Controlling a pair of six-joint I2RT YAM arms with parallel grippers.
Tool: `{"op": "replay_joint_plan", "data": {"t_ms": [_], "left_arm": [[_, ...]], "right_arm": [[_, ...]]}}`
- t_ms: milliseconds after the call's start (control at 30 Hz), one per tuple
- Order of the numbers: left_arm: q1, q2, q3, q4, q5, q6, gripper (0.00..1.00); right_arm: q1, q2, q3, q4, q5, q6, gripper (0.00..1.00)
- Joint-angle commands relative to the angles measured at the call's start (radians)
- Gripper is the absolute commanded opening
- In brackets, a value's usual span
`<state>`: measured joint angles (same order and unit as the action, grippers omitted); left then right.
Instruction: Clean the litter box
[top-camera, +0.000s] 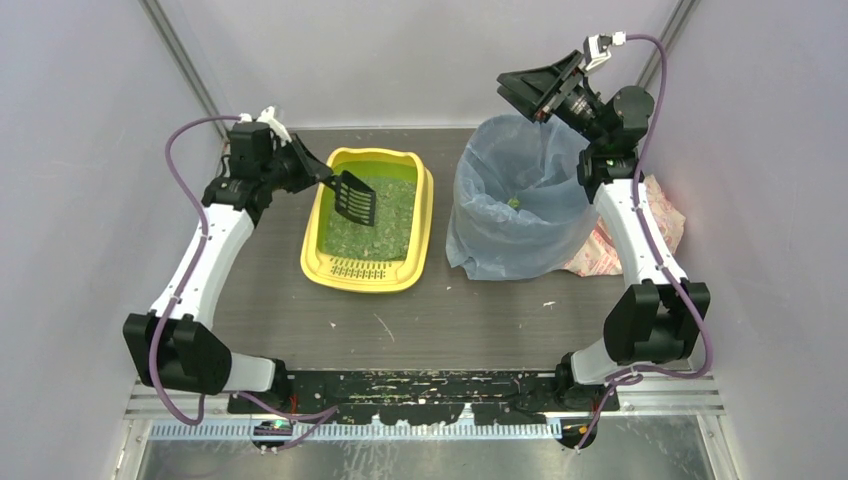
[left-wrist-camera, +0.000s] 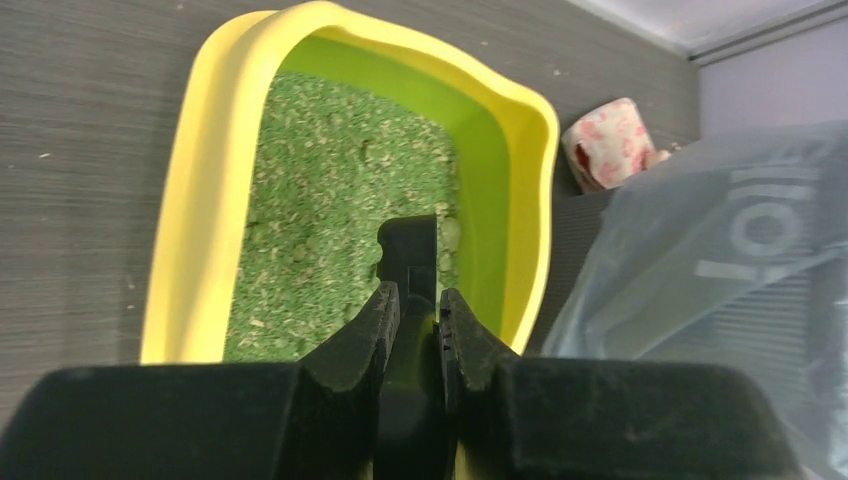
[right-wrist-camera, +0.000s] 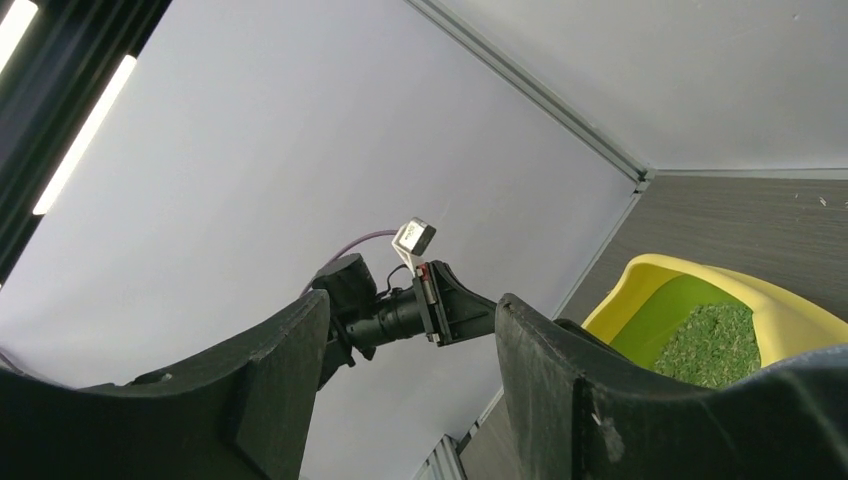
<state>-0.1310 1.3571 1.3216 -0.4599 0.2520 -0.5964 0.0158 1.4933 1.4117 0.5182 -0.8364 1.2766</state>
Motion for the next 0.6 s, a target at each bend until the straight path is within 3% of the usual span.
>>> {"op": "replay_joint_plan", "data": {"t_ms": [0, 267, 567], "left_arm": [[-0.015, 0.020, -0.006, 0.033, -0.076, 0.084, 0.00], [-0.121, 0.129, -0.033, 0.051, -0.215, 0.179, 0.00], [-0.166, 0.238, -0.070, 0.142, -0.267, 0.173, 0.00]], "right_arm": [[-0.002, 0.009, 0.012, 0.038, -0.012, -0.006, 0.67], [-0.002, 0.005, 0.005, 0.035, -0.022, -0.007, 0.67], [-0.002, -0.003, 0.006, 0.018, -0.035, -0.021, 0.67]]}}
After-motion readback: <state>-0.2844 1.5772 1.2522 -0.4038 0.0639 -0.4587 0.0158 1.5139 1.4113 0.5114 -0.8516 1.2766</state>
